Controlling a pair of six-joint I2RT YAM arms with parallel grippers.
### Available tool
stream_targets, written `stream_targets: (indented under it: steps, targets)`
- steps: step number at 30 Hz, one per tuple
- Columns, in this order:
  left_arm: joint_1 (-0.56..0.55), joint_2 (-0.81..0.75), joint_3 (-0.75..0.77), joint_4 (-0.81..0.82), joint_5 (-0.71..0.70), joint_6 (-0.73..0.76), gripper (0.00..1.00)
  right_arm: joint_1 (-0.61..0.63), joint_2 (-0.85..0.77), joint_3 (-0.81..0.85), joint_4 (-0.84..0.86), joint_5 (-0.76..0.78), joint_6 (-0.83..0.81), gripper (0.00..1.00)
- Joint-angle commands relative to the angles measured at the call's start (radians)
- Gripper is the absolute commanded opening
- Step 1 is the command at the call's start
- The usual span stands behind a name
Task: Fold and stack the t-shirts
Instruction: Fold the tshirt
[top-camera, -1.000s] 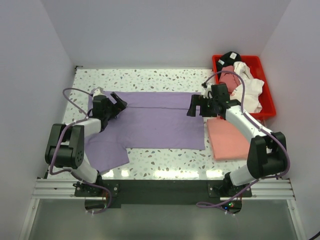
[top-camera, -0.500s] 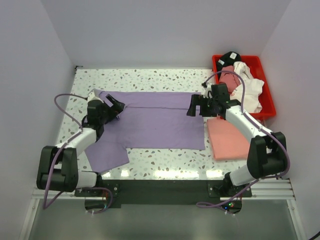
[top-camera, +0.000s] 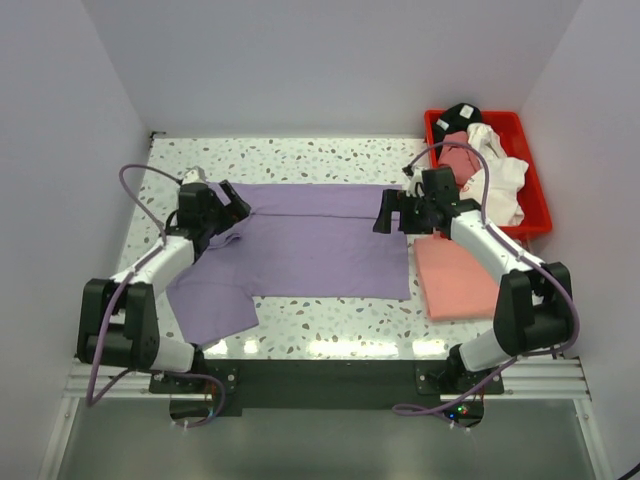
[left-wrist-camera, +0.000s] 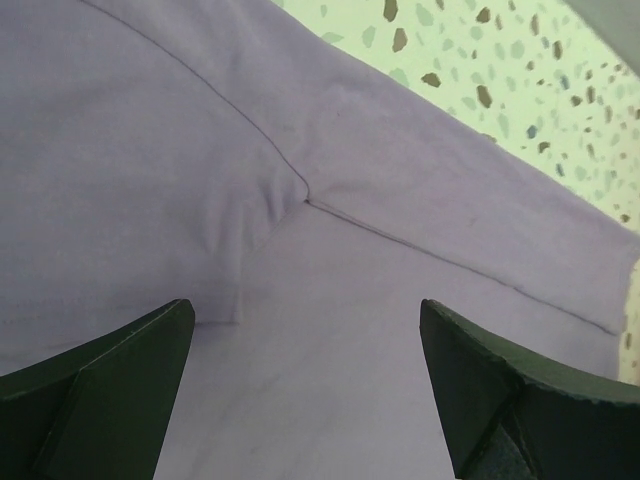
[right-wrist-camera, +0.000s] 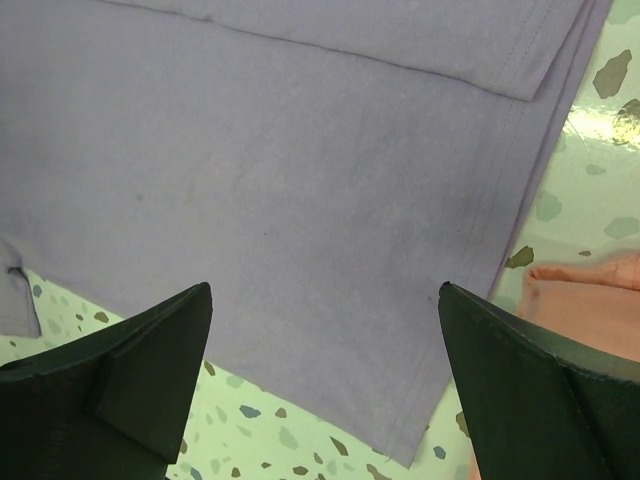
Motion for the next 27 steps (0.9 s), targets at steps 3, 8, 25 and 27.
stream_targets:
  steps: [3,8,25,27]
  targets:
    - [-0.018,0.151,0.149,-0.151,-0.093,0.122,1.00,0.002,0.022,0.015,0.006,-0.015,-0.009,0.99]
    - [-0.018,0.254,0.204,-0.109,-0.081,0.119,1.00,0.002,0.051,0.032,0.001,-0.003,-0.017,0.99]
    - [0.061,0.424,0.296,-0.085,-0.042,0.133,1.00,0.004,0.515,0.446,-0.068,0.132,-0.027,0.99]
    - [0.068,0.452,0.309,-0.086,-0.036,0.135,1.00,0.004,0.554,0.490,-0.088,0.155,-0.027,0.99]
